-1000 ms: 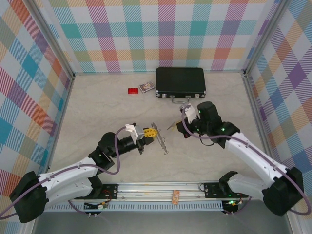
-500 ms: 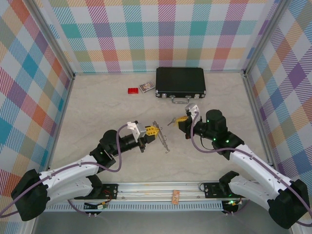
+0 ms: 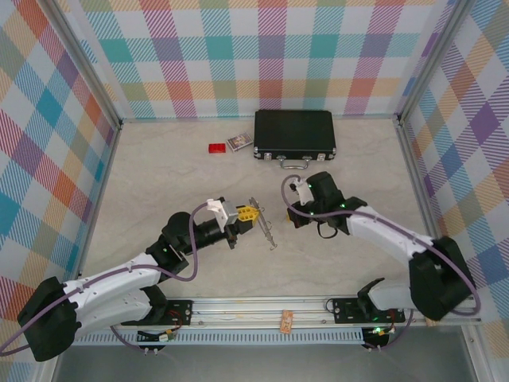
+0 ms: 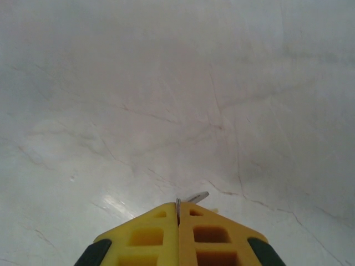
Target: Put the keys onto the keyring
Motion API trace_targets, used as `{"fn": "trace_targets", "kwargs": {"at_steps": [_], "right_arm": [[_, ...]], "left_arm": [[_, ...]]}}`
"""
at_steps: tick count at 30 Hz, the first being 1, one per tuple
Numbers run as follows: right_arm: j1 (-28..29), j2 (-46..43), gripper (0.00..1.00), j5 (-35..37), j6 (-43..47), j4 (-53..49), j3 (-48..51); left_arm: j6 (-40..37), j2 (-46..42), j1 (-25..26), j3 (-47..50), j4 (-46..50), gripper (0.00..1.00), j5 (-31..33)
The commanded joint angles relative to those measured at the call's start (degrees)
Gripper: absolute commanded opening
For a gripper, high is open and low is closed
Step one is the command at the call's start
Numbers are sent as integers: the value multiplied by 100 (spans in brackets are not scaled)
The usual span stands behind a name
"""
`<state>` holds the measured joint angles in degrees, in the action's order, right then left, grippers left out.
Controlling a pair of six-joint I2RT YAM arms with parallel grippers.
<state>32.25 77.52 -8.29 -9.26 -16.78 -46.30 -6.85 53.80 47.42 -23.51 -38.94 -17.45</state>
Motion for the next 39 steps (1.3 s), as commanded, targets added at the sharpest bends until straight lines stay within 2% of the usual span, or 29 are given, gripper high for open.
{"fn": "trace_targets", "kwargs": {"at_steps": [1, 9, 16, 19, 22, 25, 32, 39], "right_arm": [[-48, 461, 0, 124, -135, -1109, -675], [-98, 1694, 0, -277, -93, -2293, -1540], [-101, 2403, 1, -83, -92, -2870, -2056], [-97, 2604, 7, -131, -100, -3080, -2259], [-97, 2586, 21, -192, -94, -3207, -2327], [-93, 2531, 28, -129, -50, -3321, -2382], [-97, 2625, 30, -14, 158, -3719, -2783], [-96, 3190, 29, 27, 592, -4335, -3543]], "left_arm": [[-19, -195, -58, 34, -178, 0, 13], [9, -231, -60, 186, -344, 0, 22], [-9, -297, -68, 293, -404, 0, 40], [-1, -300, -70, 337, -455, 0, 35], [-10, -344, -70, 412, -487, 0, 69], [-17, -362, -77, 470, -544, 0, 82], [-27, -352, -99, 529, -640, 0, 51], [-27, -405, -118, 662, -773, 0, 84]]}}
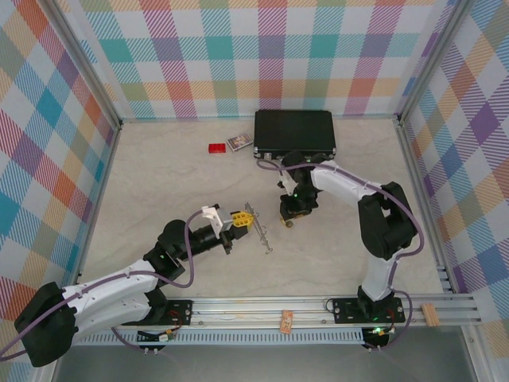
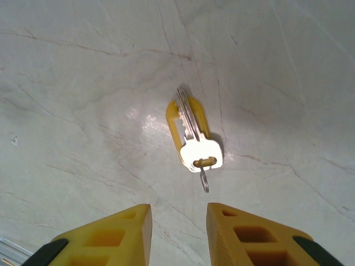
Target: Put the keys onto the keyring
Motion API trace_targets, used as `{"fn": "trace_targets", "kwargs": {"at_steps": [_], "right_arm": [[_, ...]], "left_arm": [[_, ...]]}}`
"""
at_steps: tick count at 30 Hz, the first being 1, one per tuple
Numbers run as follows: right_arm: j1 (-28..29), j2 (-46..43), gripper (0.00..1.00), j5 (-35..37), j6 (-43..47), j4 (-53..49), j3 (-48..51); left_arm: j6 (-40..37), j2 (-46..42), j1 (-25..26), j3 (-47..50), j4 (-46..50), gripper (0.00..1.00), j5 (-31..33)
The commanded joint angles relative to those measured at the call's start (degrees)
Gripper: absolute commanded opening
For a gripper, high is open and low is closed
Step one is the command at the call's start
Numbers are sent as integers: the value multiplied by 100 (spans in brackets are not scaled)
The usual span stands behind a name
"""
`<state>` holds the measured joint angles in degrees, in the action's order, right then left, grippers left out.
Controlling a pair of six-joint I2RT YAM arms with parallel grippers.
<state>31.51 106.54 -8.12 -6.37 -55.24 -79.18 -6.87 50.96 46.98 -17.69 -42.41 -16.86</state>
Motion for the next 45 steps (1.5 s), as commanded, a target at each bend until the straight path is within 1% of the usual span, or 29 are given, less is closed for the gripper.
{"fn": "trace_targets", "kwargs": {"at_steps": [1, 6, 14, 18, 27, 40, 43, 45], "right_arm": [[-17, 410, 29, 33, 372, -607, -388], [-20, 776, 28, 30, 588, -962, -758], [-22, 1085, 27, 126, 688, -1067, -860], [-26, 1145, 24, 96, 708, -1035, -854], [-30, 1343, 23, 74, 743, -1032, -933], [-23, 1434, 17, 13, 771, -1076, -933], [-25, 1414, 14, -5, 769, -1080, -909], [-28, 1388, 8, -42, 778, -1089, -898]], "left_arm": [[-25, -137, -79, 99, -433, 0, 21], [-27, -258, -84, 169, -437, 0, 17], [19, -304, -83, 255, -540, 0, -1], [14, -317, -82, 258, -540, 0, -1], [37, -339, -79, 275, -549, 0, -1], [38, -323, -77, 284, -553, 0, -8], [44, -337, -80, 284, -549, 0, -10], [46, -341, -82, 284, -541, 0, -8]]}}
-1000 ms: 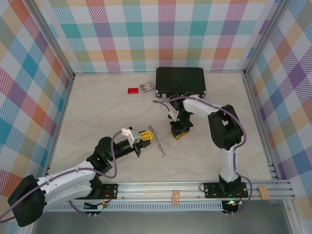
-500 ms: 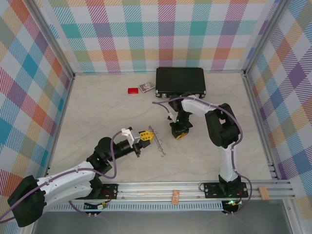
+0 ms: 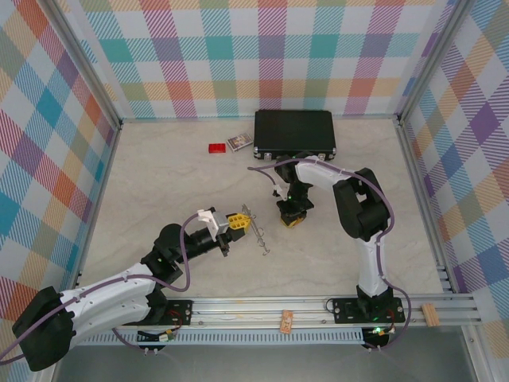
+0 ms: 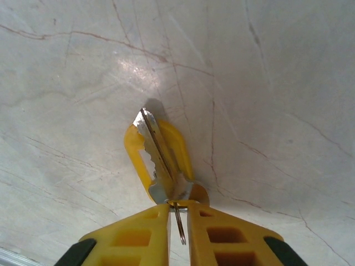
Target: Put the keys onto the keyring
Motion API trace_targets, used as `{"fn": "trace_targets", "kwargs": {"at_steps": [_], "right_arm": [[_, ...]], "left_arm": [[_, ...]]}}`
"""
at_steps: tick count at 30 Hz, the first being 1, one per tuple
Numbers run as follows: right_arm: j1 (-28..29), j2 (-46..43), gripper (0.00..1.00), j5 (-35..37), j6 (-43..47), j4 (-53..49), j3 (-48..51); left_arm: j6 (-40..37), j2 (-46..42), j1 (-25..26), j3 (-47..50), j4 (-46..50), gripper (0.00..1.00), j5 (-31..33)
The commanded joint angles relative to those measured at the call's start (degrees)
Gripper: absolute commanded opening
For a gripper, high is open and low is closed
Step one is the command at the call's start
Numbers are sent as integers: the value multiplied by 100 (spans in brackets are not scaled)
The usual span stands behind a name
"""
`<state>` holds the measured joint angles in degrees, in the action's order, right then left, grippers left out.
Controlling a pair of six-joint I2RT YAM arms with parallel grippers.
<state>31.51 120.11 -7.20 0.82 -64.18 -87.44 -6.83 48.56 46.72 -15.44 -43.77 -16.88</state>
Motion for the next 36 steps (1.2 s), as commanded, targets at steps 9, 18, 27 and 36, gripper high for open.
{"fn": "trace_targets", "kwargs": {"at_steps": [9, 18, 27, 36], "right_arm": [[-22, -85, 14, -245, 83, -183, 40], [-22, -59, 11, -308, 87, -190, 60], [-17, -63, 0, -300, 87, -200, 77], [-22, -1108, 0, -135, 60, 486, 370]], "left_arm": [[63, -86, -57, 49, -431, 0, -25], [68, -96, -55, 50, -413, 0, -25], [66, -117, -54, 42, -414, 0, -26], [116, -87, -61, -72, -387, 0, -32]]}}
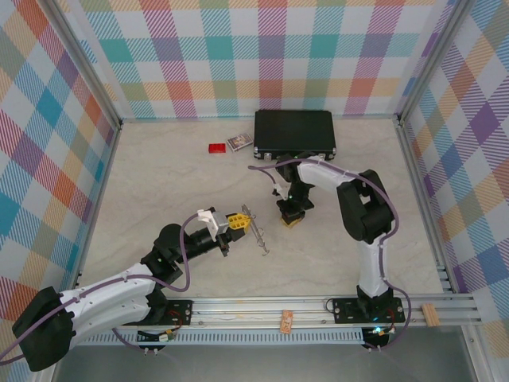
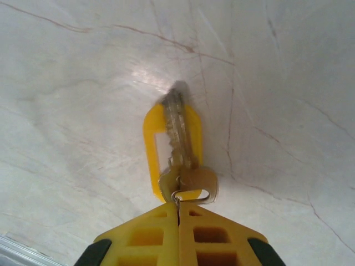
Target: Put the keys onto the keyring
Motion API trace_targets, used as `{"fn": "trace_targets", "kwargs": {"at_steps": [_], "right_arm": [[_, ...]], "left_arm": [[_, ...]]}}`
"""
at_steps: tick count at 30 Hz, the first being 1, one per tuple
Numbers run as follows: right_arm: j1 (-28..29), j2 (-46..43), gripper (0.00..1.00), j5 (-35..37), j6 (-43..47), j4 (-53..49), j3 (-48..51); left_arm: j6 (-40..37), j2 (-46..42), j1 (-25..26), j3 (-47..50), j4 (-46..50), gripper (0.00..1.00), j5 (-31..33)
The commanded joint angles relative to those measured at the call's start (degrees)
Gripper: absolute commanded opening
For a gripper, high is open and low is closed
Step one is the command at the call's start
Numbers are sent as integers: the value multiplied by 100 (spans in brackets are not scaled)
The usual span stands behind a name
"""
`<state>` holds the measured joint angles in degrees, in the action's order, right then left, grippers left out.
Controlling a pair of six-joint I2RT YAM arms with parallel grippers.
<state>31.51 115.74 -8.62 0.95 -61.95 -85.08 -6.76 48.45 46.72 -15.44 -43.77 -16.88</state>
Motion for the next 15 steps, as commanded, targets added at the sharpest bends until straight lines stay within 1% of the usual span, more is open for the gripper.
{"fn": "trace_targets", "kwargs": {"at_steps": [1, 5, 12, 15], "right_arm": [[-22, -877, 0, 14, 46, 429, 233], [-21, -2066, 0, 49, -19, 1547, 959], [-22, -4443, 0, 149, -42, 4411, 2865], [-21, -5246, 0, 141, -51, 5629, 3617]], "left_arm": [[130, -60, -50, -83, -396, 0, -33], [217, 9, -50, -249, -392, 0, -15], [320, 168, -57, -735, -149, 0, -115], [318, 273, -58, -975, -6, 0, -165]]}}
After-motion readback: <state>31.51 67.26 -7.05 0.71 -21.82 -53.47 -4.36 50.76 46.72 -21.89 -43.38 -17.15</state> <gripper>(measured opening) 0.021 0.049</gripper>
